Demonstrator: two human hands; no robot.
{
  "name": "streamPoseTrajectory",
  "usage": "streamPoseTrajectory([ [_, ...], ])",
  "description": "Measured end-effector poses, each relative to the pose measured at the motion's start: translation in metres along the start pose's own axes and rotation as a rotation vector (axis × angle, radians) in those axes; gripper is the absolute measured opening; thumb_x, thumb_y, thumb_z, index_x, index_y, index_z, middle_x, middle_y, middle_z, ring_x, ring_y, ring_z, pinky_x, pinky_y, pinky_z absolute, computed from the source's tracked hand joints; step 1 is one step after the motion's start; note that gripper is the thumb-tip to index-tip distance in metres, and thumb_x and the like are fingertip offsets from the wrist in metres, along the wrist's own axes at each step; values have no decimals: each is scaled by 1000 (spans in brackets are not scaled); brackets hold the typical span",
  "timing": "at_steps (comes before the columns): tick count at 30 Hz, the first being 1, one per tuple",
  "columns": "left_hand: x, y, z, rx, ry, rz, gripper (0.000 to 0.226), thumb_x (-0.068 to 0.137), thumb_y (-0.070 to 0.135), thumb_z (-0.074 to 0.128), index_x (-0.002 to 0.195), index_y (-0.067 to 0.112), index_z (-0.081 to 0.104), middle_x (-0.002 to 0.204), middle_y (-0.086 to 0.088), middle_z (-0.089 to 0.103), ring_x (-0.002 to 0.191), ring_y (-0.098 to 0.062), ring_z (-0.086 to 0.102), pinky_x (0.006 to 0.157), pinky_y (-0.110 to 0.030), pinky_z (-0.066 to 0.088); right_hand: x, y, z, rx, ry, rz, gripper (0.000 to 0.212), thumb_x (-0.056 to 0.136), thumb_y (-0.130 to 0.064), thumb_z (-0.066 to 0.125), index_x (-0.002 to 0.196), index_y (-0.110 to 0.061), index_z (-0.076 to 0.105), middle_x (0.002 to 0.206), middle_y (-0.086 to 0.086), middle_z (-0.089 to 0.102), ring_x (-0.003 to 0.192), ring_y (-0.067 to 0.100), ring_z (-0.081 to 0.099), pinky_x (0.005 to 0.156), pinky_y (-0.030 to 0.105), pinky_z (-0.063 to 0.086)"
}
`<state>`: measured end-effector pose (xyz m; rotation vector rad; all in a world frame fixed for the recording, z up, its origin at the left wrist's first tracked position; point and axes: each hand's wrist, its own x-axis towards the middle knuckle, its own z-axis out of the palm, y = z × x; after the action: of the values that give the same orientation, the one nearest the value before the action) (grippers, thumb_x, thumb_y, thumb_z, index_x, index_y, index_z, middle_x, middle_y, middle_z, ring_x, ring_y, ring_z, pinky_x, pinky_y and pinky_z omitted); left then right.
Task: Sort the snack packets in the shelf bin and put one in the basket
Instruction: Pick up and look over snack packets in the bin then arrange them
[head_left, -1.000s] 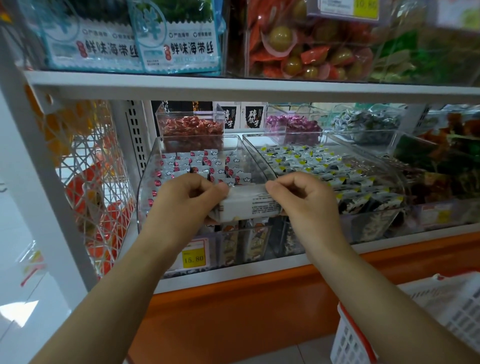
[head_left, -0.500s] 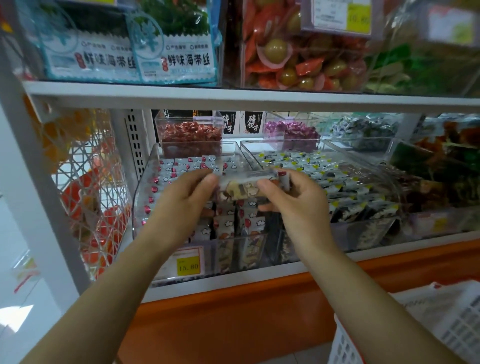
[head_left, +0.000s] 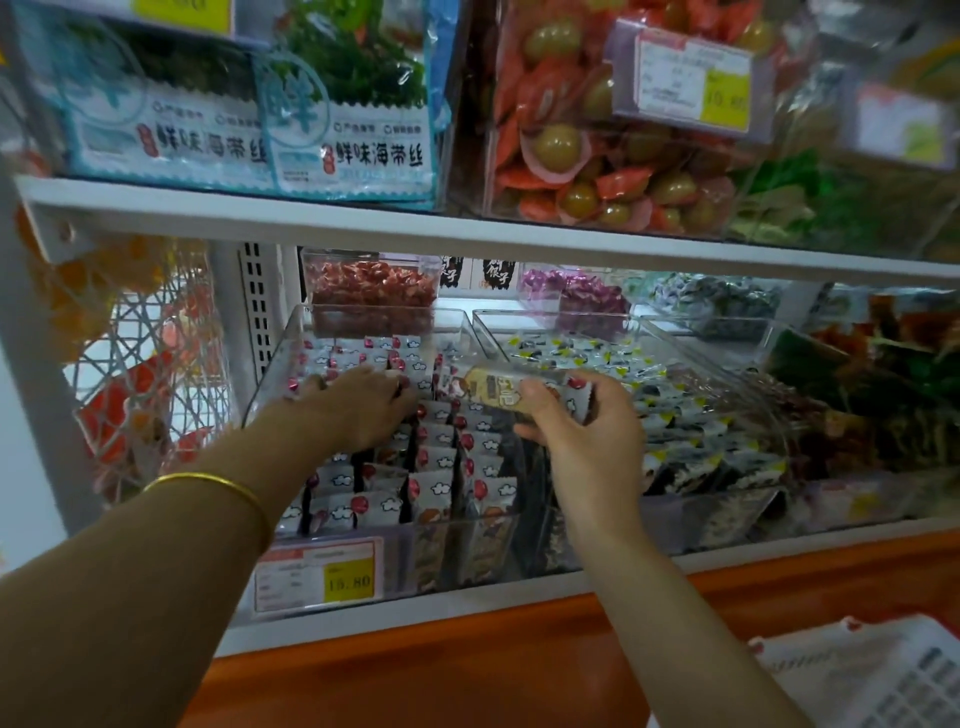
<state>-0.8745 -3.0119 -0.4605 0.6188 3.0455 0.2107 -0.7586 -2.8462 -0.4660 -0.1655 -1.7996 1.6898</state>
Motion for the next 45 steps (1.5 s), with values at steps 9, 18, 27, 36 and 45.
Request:
streamPoseTrajectory([
  [9,-13,-5,0,-3,-54,-7,43,98,49,22,98,16,51,123,-15,53,119,-31,45,106,-57,26,36,-9,33,-237,-137,-183,20,84,-18,69,94,-9,54,94,18,58,86,35,62,77,50,53],
  [18,-24,-6,7,-91,25,62,37,98,42,22,105,17,48,133,-11,48,123,-28,38,105,-58,26,85,6,115,-743,-489,-420,17,83,-11,67,90,-12,51,87,1,52,81,17,52,64,24,35],
  [27,-40,-8,21,-62,57,-44,67,93,57,12,150,22,6,159,2,-3,144,-14,-9,115,-49,-6,95,21,140,-1236,-764,-503,13,91,-30,55,89,-21,64,109,8,57,110,27,46,84,35,35],
  [36,-45,-7,15,60,-62,-35,81,89,66,23,149,21,-8,157,2,-16,142,-15,-19,113,-50,-11,116,13,138,-978,-718,-370,28,91,0,44,108,-12,63,115,8,64,102,22,59,80,27,41],
  [45,-43,-9,12,17,-85,-15,84,89,63,34,149,20,-6,157,2,-17,143,-15,-18,115,-51,-8,116,37,165,-1313,-626,-572,23,88,-29,63,106,-15,67,117,7,59,122,29,40,96,41,41],
])
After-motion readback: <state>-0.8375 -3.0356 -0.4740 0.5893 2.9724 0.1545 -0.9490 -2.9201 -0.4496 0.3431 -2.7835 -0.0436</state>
